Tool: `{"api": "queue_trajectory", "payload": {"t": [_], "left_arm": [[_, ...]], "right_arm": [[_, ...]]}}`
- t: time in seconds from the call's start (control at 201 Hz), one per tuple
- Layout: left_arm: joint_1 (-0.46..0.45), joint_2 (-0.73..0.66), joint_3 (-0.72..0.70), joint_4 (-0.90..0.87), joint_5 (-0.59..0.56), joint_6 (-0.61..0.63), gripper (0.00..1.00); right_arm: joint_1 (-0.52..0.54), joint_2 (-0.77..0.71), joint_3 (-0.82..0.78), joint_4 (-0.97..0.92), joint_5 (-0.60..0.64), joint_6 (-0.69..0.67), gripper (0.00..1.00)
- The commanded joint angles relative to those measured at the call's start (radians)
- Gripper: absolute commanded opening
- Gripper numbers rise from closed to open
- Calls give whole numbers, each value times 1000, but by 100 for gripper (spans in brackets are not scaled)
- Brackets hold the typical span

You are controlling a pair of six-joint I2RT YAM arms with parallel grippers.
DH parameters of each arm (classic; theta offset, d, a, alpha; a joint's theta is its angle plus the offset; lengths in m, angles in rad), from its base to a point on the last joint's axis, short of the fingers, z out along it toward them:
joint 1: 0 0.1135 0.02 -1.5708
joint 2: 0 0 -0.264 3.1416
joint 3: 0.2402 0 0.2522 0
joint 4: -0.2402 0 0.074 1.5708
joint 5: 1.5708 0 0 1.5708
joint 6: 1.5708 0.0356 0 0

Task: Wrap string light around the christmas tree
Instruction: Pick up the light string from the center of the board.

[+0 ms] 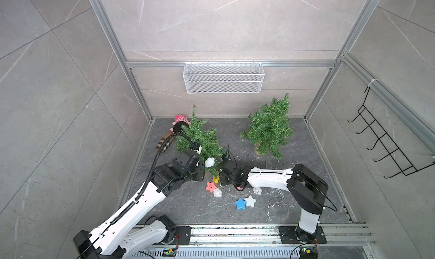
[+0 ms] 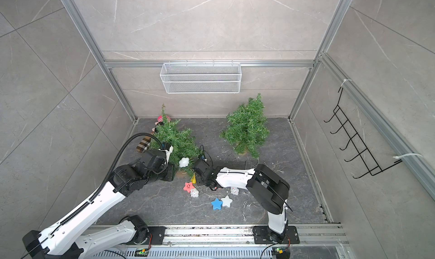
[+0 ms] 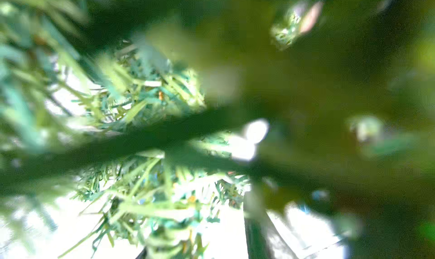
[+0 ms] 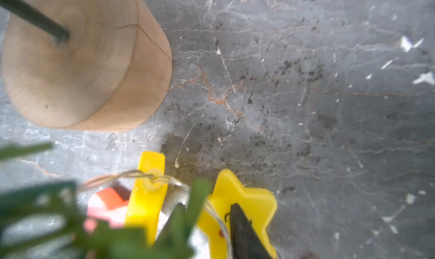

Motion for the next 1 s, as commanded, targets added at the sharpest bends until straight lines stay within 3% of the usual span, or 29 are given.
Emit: {"api": "queue_trajectory", "payload": {"t": [0.0,0.129,0.284,0.468,0.622,0.791,0.995], "left_arm": [[-4,-33,22,-34,-38,3,41],[-5,-37,27,-40,0,-10,41],[-13,-74,49,-54,58,2,41],[-31,-93,73,-46,123,44,41],[-171,-43,10,107,114,64,45],[-289,13,-93,382,109,76,49],[-295,61,-162,545,152,83,48]], "right_arm": [[0,-5,-25,-18,46,-7,27],[-2,-61,-36,-35,25,-40,9],[-1,-196,-58,-124,-34,-88,0],[-30,-359,-70,-288,-35,-158,0],[-33,-411,28,-390,-154,-192,0],[-43,-480,60,-337,-284,-96,0],[-54,-485,66,-253,-342,-20,0]]}}
